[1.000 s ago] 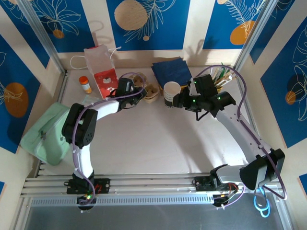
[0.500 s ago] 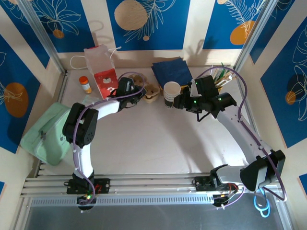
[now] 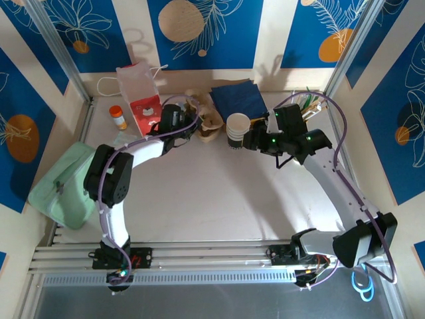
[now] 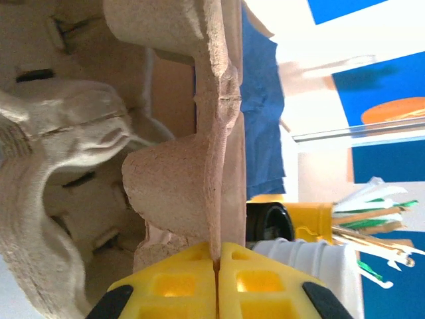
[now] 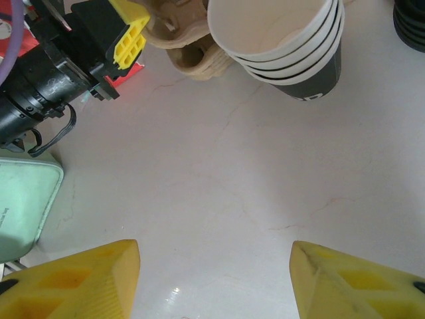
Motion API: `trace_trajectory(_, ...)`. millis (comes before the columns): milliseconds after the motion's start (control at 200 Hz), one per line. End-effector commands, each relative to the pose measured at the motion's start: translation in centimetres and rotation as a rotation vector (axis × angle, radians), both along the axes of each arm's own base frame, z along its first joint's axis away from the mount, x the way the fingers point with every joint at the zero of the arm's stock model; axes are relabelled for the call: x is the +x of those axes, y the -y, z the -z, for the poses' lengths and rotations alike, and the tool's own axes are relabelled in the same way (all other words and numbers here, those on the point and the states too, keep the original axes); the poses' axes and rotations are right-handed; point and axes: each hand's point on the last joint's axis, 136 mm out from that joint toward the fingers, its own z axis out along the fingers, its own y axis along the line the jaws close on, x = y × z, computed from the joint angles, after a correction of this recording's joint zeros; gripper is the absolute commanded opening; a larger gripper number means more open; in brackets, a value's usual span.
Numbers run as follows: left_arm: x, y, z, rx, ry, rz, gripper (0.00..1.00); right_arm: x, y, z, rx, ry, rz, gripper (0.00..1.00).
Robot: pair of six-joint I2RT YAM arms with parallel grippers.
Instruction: Pack the takeout coffee
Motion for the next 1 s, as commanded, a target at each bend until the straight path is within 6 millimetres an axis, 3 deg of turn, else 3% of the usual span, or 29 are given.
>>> trace_trajectory(0, -2.1, 0.2, -4.4, -0.013, 0.093, 0.070, 0.07, -1.0, -0.6, -2.0, 0.043, 0.068, -0.072, 0.62)
trace_trajectory(135, -5.6, -0.7, -5.6, 0.060, 0.073, 0.143, 0.06, -1.8, -1.1, -3.5, 0.068, 0.136, -0.131, 0.62)
trace_trajectory(290, -11.2, -2.5, -6.3, 0.184, 0.032, 0.253, 0.06, -3.0, -2.3, -5.4, 0.070, 0.235, -0.239, 0.67)
trace_trajectory(450, -16.6, -4.5, -8.1, 0.269, 0.033, 0.361, 0.02, -4.2, -4.3, -6.9, 0.032, 0.338, -0.360, 0.75)
trace_trajectory(585, -21.0, -5.0, -10.4, 0.300, 0.073, 0.507, 0.02, -5.4, -6.5, -7.8, 0.006, 0.410, -0.467, 0.76)
trace_trajectory(700, -24.9, -5.8, -10.9, 0.329, 0.060, 0.625, 0.00, -6.3, -8.5, -8.0, -0.049, 0.465, -0.553, 0.77)
trace_trajectory(830, -27.8, -7.2, -10.5, 0.361, 0.001, 0.651, 0.00, -6.8, -10.6, -7.8, -0.135, 0.510, -0.625, 0.78)
trace_trajectory(995, -30.9, -6.4, -10.6, 0.250, 0.004, 0.754, 0.00, -7.6, -13.1, -6.6, -0.241, 0.538, -0.718, 0.79)
